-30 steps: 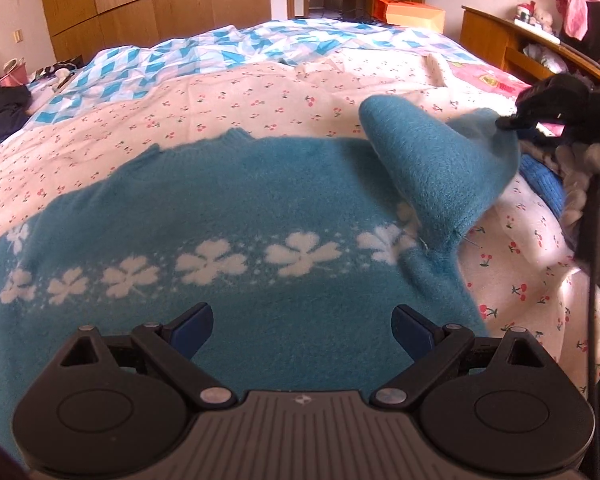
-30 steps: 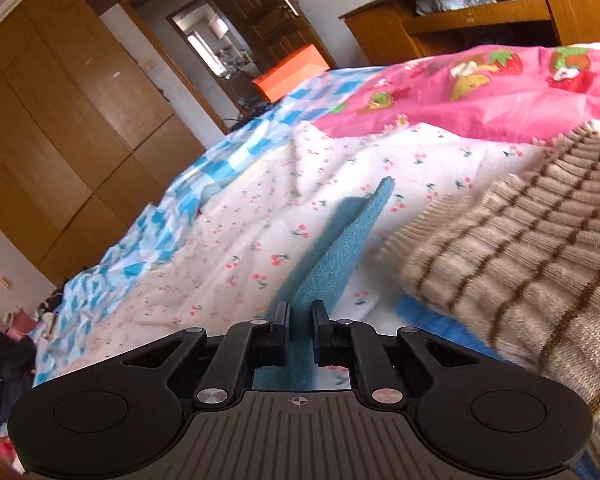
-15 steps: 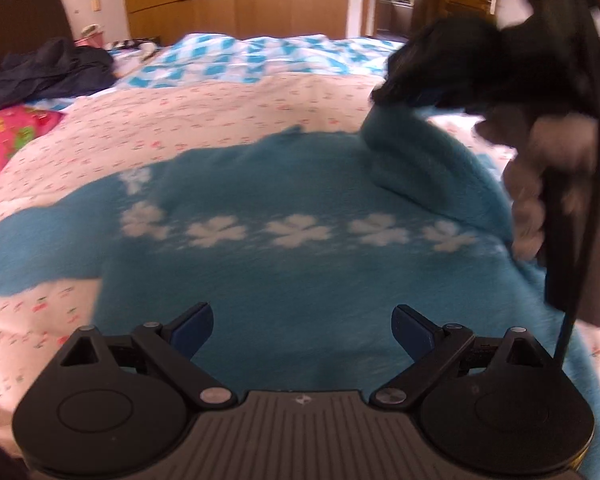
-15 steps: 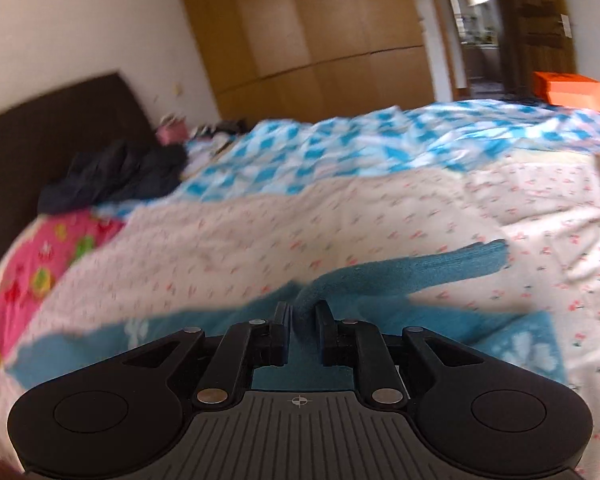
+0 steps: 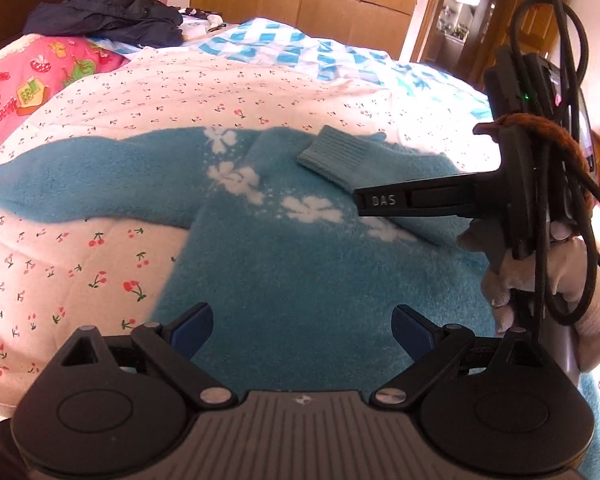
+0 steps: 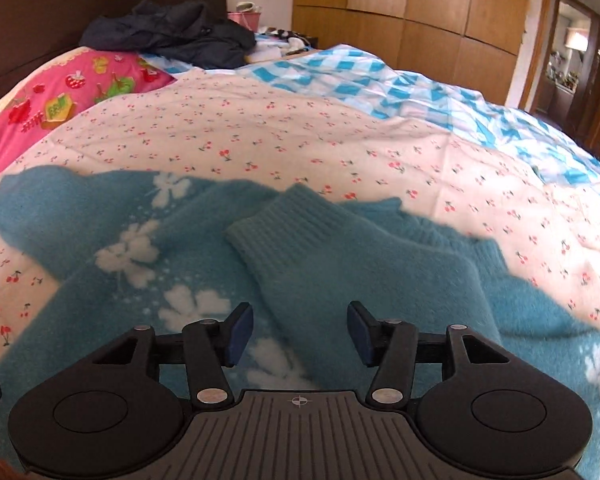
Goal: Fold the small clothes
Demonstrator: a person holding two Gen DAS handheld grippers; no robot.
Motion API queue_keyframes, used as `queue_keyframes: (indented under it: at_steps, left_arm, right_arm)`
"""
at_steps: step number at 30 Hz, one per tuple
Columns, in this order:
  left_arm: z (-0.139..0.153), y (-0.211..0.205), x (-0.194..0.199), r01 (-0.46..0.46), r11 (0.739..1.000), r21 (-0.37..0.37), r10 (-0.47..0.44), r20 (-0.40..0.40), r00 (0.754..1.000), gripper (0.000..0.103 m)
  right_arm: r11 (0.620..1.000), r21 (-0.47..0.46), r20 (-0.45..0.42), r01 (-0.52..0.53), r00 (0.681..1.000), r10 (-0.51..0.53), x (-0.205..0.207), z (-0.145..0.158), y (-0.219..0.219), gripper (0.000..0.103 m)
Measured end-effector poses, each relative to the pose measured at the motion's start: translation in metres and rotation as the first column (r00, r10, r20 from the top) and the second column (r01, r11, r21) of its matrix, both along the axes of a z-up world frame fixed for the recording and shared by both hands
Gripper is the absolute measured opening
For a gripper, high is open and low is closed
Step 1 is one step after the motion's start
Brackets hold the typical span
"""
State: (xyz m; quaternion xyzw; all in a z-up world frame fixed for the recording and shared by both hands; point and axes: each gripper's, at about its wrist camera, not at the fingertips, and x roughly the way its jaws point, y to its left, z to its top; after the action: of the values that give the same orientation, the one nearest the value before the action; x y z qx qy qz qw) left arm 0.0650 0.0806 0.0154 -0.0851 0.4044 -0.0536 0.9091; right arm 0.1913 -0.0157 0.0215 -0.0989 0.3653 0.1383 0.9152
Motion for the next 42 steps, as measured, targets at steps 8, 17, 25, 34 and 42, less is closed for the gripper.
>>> queue_keyframes:
  at_steps: [8, 17, 25, 34, 42]
  left_arm:
    - [-0.001, 0.017, -0.003, -0.065, 0.996, -0.058, 0.066, 0.011, 0.998, 0.1]
    - [-0.004, 0.022, -0.001, -0.123, 0.991, -0.048, 0.122, -0.006, 0.992, 0.099]
    - [-0.005, 0.028, -0.001, -0.128, 0.988, -0.092, 0.127, -0.008, 0.992, 0.1]
    - [-0.006, 0.026, 0.0, -0.137, 0.988, -0.072, 0.137, -0.013, 0.991, 0.1]
    - [-0.009, 0.025, 0.005, -0.141, 0.988, -0.067, 0.139, -0.029, 0.99, 0.1]
  right_arm:
    - [1.0, 0.015, -0.028, -0.019, 0.999, 0.019, 0.002, -0.002, 0.014, 0.056]
    - [0.99, -0.128, 0.01, -0.066, 0.998, 0.068, 0.023, -0.01, 0.037, 0.037]
    - [0.995, -0.005, -0.02, -0.097, 0.995, 0.097, 0.011, 0.007, 0.024, 0.0]
    - [0.986, -0.114, 0.072, -0.124, 0.989, 0.133, 0.007, 0.006, 0.036, 0.036]
    - [0.989, -0.121, 0.014, -0.091, 0.996, 0.093, 0.037, -0.02, 0.033, 0.026]
